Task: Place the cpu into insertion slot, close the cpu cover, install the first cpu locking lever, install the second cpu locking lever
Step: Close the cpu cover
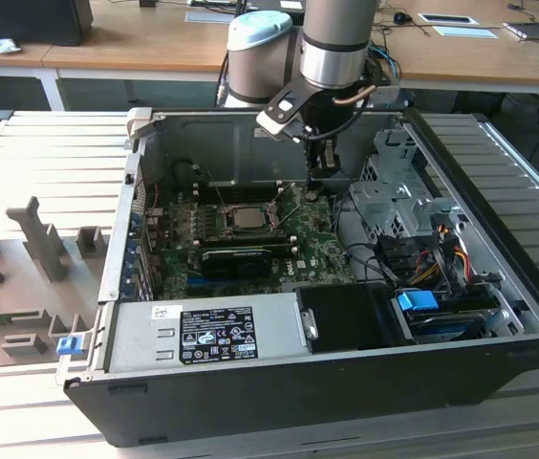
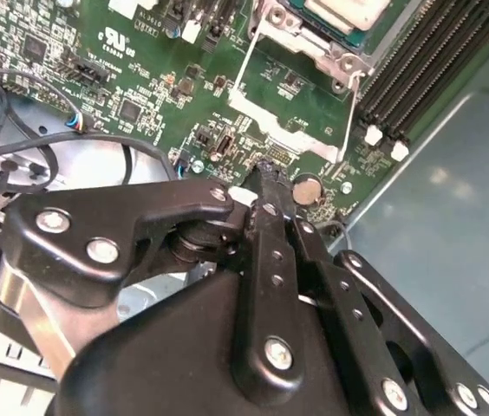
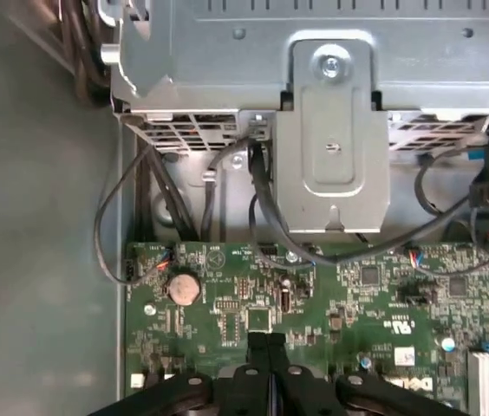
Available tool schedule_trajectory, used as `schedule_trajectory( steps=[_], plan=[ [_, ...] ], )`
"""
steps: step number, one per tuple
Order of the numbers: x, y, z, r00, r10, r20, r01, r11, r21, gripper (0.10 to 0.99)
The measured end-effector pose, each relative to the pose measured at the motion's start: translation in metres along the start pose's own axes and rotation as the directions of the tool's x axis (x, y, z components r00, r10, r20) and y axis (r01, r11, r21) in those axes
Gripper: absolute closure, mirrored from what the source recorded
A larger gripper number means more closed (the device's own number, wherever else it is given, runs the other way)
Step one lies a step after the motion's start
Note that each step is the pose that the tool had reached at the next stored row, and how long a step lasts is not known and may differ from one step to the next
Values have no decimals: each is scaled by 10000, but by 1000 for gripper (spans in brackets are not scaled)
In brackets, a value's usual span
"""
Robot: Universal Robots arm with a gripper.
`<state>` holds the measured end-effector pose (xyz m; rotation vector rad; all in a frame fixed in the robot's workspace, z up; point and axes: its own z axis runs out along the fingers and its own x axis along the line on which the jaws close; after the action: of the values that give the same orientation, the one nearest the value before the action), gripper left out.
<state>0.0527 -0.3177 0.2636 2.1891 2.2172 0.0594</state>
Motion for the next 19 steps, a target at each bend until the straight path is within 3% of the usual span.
schedule_trajectory(
  steps=[6, 7, 8, 10, 19],
  plan=[
    [-2, -1, 90, 9993, -376, -18, 376, 9993, 37, 980],
    [-2, -1, 90, 9993, -385, -20, 385, 9992, 124, 980],
    [-2, -2, 90, 9992, -387, -32, 388, 9988, 311, 980],
    [-2, -4, 90, 9992, -409, -45, 411, 9976, 559, 980],
    [1, -159, 86, 9989, -472, -50, 474, 9974, 551, 980]
  ],
)
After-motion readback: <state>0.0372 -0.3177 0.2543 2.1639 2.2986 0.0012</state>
